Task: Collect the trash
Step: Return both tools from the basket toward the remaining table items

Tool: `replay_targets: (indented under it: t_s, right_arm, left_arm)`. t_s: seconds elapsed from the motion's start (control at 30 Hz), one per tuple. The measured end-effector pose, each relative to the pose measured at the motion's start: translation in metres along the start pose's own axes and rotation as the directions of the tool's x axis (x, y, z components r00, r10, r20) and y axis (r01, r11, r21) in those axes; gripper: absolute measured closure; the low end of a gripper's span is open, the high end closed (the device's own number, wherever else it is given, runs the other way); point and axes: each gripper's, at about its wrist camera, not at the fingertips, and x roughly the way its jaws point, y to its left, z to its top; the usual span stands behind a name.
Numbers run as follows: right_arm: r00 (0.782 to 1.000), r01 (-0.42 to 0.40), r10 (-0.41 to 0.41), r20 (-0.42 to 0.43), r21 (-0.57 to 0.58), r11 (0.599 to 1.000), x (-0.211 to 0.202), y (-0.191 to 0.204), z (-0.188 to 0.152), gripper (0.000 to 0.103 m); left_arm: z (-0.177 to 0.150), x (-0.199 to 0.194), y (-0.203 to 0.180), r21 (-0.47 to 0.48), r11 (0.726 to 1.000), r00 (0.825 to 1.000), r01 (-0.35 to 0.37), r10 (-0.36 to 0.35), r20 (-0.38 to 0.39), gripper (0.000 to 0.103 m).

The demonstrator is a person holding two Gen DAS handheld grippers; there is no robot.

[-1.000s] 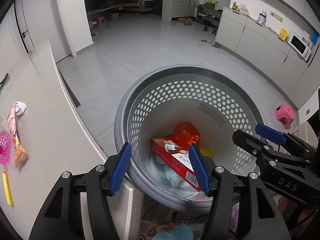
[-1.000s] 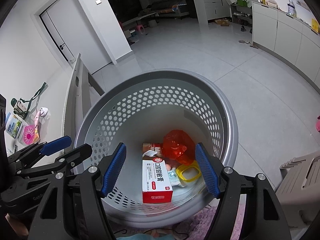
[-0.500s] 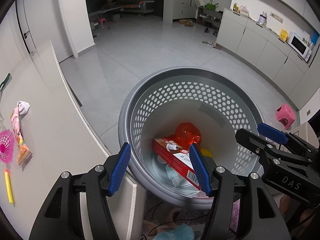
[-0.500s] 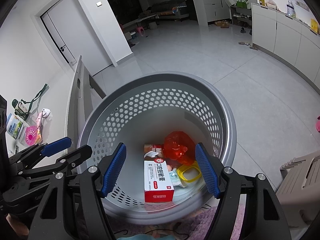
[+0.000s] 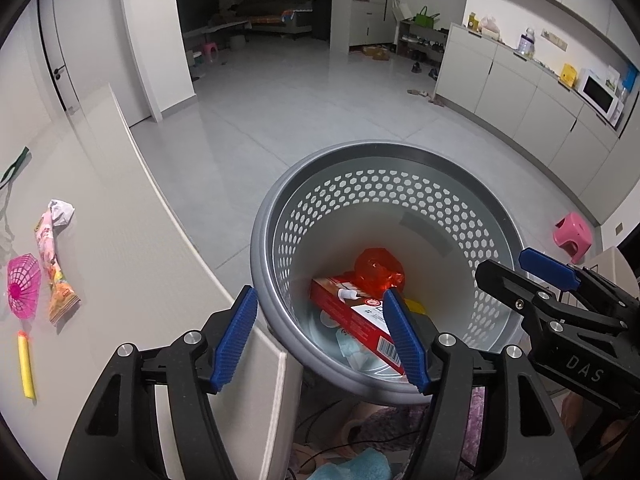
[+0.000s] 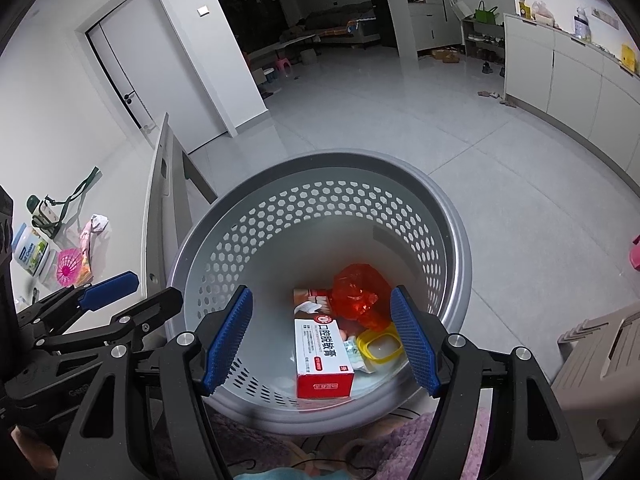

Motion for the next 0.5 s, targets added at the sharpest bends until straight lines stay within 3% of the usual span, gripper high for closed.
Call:
replay_targets:
  t_s: [0.5]
  right_arm:
    - [0.997,0.039,-0.038,0.067,-0.010,0.999,-0.017,0.012,-0.009,0.032]
  left_arm:
    - [-0.012,-0.026,0.015,-0.041,0.998,0.996,-0.056,0.059,0.063,0.029]
